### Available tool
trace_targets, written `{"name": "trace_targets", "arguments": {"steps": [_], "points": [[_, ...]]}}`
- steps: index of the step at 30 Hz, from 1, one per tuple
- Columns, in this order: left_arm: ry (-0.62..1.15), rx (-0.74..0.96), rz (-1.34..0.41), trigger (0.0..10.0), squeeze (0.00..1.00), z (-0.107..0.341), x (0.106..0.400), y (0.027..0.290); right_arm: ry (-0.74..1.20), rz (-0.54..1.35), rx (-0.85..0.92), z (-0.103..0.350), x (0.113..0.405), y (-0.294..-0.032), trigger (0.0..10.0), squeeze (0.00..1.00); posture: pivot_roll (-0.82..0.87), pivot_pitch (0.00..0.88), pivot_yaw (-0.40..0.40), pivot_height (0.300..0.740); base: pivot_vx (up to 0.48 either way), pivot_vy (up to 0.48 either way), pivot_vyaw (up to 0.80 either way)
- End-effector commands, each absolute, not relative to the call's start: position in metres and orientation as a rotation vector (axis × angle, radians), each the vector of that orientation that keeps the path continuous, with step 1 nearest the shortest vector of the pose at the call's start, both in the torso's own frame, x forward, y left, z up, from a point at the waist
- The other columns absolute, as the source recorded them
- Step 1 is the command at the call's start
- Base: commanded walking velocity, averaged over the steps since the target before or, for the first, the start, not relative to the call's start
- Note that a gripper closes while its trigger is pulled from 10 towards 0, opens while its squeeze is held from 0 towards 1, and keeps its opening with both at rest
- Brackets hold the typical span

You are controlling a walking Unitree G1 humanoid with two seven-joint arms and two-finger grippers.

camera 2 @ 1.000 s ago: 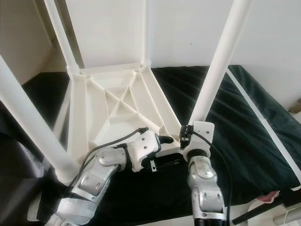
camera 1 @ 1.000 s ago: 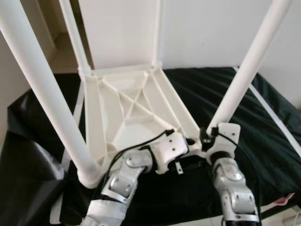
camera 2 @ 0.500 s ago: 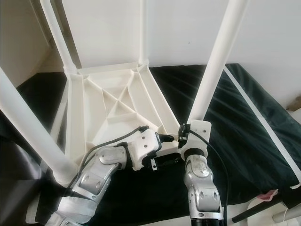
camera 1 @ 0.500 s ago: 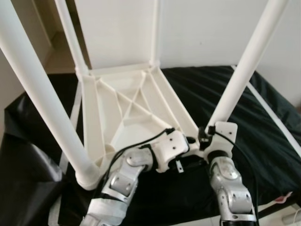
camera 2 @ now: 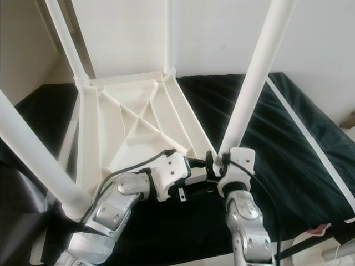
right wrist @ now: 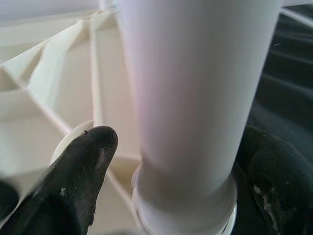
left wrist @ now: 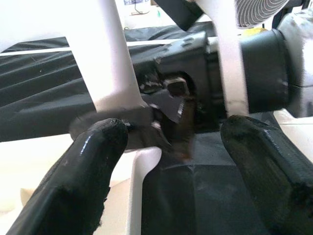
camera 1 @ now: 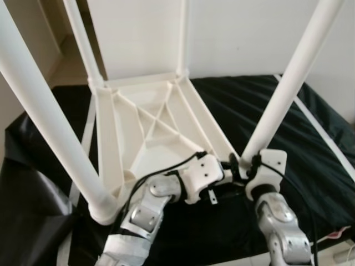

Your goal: Building children table

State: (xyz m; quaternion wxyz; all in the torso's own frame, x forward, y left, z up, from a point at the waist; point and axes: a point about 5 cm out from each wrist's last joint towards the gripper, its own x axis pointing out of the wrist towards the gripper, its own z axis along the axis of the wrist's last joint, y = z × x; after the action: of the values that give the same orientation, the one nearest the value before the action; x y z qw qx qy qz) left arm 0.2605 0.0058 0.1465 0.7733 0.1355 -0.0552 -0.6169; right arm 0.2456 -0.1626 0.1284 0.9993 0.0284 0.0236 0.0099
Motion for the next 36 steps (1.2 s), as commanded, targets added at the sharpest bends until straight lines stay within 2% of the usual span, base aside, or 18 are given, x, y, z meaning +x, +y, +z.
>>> {"name": "trace_targets", "arguments": {"steps": [1,2,3,11,13,18,22,27,28,30,31,36], "points": [[-0.119,0.285,-1.229,10.0,0.0,0.145,0.264,0.007,0.038,0.04,0.066,0.129,0.244,-0.164,10.0,0.97,-0.09,0.0,-0.034,0.74,0.0,0.0,0.0],[-0.119,0.285,-1.229,10.0,0.0,0.145,0.264,0.007,0.038,0.04,0.066,0.129,0.244,-0.164,10.0,0.97,-0.09,0.0,-0.034,0.74,0.0,0.0,0.0],[-0.12,0.284,-1.23,10.0,0.0,0.146,0.264,0.007,0.035,0.081,0.041,0.129,0.243,-0.166,10.0,0.0,-0.09,0.0,-0.032,0.74,0.0,0.0,0.0],[-0.121,0.29,-1.243,10.0,0.0,0.146,0.263,0.006,0.022,0.277,-0.059,0.132,0.241,-0.18,10.0,0.0,-0.09,0.0,-0.017,0.74,0.0,0.0,0.0],[-0.124,0.295,-1.241,10.0,0.0,0.148,0.266,0.007,0.049,0.398,-0.131,0.136,0.245,-0.192,10.0,0.0,-0.09,0.0,-0.016,0.74,0.0,0.0,0.0],[-0.125,0.295,-1.243,10.0,0.0,0.148,0.265,0.007,0.061,0.439,-0.16,0.135,0.246,-0.193,10.0,0.0,-0.09,0.0,-0.014,0.74,0.0,0.0,0.0],[-0.127,0.3,-1.246,10.0,0.0,0.149,0.266,0.007,0.067,0.543,-0.22,0.137,0.269,-0.183,10.0,0.0,-0.08,0.0,-0.007,0.74,0.0,0.0,0.0],[-0.13,0.303,-1.237,10.0,0.0,0.151,0.268,0.008,0.066,0.571,-0.237,0.136,0.278,-0.178,10.0,0.0,-0.07,0.0,-0.01,0.74,0.0,0.0,0.0],[-0.129,0.303,-1.233,10.0,0.0,0.151,0.269,0.008,0.076,0.579,-0.243,0.135,0.28,-0.178,4.3,0.0,-0.07,0.0,-0.011,0.74,0.0,0.0,0.0],[-0.129,0.304,-1.231,10.0,0.0,0.151,0.268,0.009,0.082,0.585,-0.248,0.133,0.281,-0.178,4.3,0.0,-0.06,0.0,-0.016,0.74,0.0,0.0,0.0],[-0.128,0.303,-1.227,10.0,0.0,0.15,0.268,0.01,0.096,0.6,-0.249,0.131,0.281,-0.178,0.0,0.0,-0.06,0.0,-0.017,0.74,0.0,0.0,0.0],[-0.124,0.3,-1.219,10.0,0.0,0.15,0.267,0.011,0.124,0.626,-0.243,0.125,0.276,-0.179,0.0,0.0,-0.06,0.0,-0.023,0.74,0.0,0.0,0.0]]}}
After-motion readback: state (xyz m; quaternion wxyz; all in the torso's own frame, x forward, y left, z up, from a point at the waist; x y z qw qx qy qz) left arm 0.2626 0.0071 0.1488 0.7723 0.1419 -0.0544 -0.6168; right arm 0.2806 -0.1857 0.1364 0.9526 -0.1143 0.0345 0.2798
